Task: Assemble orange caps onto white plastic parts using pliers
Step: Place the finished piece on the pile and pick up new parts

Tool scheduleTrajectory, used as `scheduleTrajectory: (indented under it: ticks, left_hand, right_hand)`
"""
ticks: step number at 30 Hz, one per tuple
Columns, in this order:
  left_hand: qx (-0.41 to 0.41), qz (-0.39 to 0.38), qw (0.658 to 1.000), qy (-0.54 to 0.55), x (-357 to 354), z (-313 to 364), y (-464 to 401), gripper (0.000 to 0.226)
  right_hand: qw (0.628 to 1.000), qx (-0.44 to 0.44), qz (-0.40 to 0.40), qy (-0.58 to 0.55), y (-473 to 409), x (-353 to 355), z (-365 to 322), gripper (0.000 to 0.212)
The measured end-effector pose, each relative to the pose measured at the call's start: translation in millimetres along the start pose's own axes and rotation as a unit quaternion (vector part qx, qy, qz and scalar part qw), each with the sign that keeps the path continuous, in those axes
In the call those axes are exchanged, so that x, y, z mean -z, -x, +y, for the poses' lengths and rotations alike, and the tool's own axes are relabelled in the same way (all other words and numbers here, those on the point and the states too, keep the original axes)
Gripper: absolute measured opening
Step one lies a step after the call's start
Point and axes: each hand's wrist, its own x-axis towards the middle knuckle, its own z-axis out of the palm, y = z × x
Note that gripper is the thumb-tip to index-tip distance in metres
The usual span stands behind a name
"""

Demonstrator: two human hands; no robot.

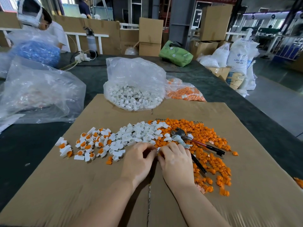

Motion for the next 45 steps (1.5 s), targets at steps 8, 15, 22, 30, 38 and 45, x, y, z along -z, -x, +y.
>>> scheduleTrajectory:
  ticks: [8, 15, 22, 30, 38, 45]
  left_hand:
    - [0.011, -0.03, 0.999, 0.021, 4, -1, 1, 0.024]
    - [0.021, -0.036, 0.998, 0.047, 3, -1, 1, 0.01]
    - [0.008, -0.03, 0.998, 0.05, 2, -2, 0, 0.011]
    - [0.021, -0.057, 0.996, 0.071, 3, -2, 0, 0.015]
    - [0.037, -0.079, 0.991, 0.103, 6, 0, 1, 0.014]
    - [0.045, -0.077, 0.988, 0.127, 7, -1, 0, 0.016]
  right_hand:
    - [1.0, 0.003, 0.012, 0.004, 1, -3, 1, 0.031]
    - [0.998, -0.026, 0.022, -0.059, 1, -1, 3, 0.02]
    - [0.971, -0.102, -0.011, -0.216, 2, 3, 5, 0.005]
    - [0.935, -0.128, -0.041, -0.327, 2, 6, 6, 0.006]
    - [0.98, -0.08, -0.014, -0.18, 2, 4, 3, 0.007]
    - [0.995, -0.013, 0.052, -0.087, 1, 5, 0, 0.019]
